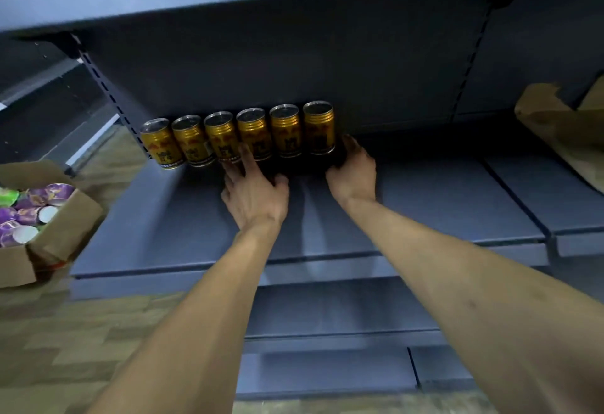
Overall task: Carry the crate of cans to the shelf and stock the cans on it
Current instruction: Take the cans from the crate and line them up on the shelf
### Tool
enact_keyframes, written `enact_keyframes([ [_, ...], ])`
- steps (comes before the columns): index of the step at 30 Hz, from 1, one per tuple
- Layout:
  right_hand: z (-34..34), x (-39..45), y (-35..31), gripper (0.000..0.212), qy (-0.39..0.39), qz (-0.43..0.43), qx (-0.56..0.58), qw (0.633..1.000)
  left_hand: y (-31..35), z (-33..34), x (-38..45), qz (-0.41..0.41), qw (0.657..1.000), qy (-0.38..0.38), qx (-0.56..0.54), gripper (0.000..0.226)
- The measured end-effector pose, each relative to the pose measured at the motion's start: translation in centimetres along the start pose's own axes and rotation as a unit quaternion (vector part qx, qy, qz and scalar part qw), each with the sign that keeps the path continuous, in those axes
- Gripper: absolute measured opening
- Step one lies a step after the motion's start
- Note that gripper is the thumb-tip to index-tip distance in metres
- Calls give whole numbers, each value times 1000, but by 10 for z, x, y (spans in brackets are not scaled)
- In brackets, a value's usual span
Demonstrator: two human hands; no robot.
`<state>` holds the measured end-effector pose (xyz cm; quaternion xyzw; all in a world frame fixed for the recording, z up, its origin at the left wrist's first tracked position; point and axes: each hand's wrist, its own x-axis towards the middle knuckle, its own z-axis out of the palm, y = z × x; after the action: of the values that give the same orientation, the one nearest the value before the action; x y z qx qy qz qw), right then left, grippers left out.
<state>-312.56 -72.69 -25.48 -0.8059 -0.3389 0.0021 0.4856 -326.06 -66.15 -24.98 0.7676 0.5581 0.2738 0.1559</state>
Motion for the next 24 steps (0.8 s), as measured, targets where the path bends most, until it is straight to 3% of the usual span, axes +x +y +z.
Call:
enact_keyframes([
  [4,-23,-49,-5,47,42,17,-2,999,-3,-19,-37,60,998,15,-27,71],
  [7,-43,-86,2,46,89,7,-12,996,-1,-29,-81,175,980,54,-77,53],
  [11,-70,-144,27,50,143,-47,-88,985,-12,-25,-142,299,943,10,-145,30],
  [13,-89,-172,50,36,175,-43,-117,977,-16,-17,-169,331,933,-9,-138,17],
  [16,-116,-199,80,10,150,-62,-175,971,-11,-4,-210,348,930,-58,-104,9],
  [20,-139,-212,101,10,136,-63,-182,972,5,26,-256,321,926,-196,-32,12],
  [24,-154,-258,178,19,71,41,-220,972,19,79,-309,297,907,-296,36,13],
])
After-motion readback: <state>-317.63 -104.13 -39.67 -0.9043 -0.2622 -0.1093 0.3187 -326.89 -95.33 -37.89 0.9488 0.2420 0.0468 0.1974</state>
